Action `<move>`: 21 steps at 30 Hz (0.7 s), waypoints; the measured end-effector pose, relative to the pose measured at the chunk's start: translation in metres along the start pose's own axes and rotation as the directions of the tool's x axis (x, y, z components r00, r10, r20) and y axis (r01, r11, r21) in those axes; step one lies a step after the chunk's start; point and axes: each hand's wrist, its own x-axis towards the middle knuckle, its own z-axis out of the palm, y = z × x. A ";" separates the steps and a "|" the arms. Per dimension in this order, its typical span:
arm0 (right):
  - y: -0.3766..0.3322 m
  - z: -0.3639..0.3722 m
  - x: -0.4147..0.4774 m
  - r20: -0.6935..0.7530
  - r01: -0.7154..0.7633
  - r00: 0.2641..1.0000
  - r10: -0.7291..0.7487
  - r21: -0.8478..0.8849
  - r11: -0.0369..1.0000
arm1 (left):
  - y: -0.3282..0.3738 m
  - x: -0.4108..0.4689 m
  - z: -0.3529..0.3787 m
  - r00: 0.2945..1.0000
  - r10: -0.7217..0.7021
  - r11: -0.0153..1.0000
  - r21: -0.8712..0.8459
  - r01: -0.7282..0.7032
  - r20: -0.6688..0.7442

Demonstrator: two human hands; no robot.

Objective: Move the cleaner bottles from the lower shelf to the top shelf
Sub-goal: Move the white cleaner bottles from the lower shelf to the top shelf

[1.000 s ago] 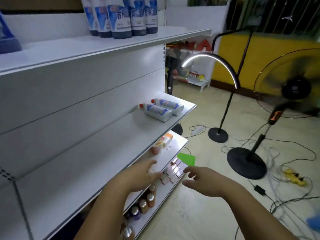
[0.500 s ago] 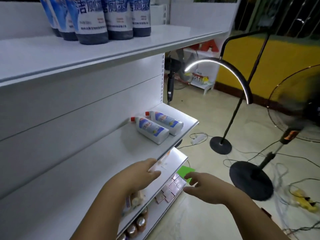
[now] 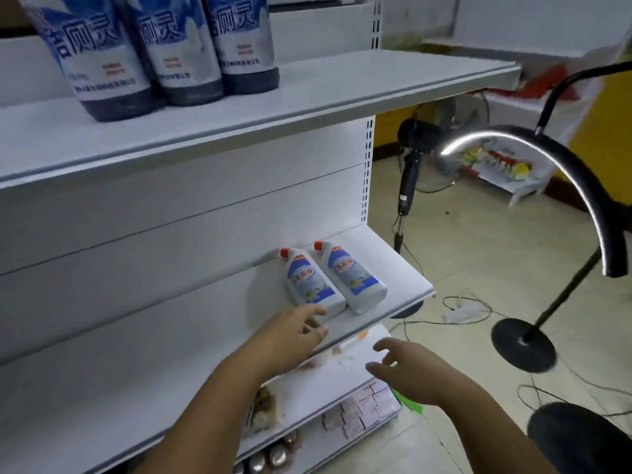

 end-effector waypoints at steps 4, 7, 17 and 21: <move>0.003 -0.023 0.034 -0.028 0.012 1.000 -0.013 -0.037 0.999 | -0.007 0.030 0.012 0.998 -0.060 0.995 -0.077 0.059 -0.004; -0.004 -0.039 0.064 -0.090 0.022 0.996 -0.021 0.004 1.000 | -0.022 0.064 0.015 0.995 -0.087 0.985 -0.153 0.079 -0.046; -0.009 -0.061 0.154 -0.152 -0.088 0.981 0.117 0.187 0.979 | -0.063 0.157 0.030 0.832 -0.436 0.862 -0.427 0.275 -0.343; -0.009 -0.055 0.176 -0.074 -0.096 0.990 0.118 0.257 0.962 | -0.058 0.173 0.028 0.739 -0.621 0.691 -0.628 0.357 -0.263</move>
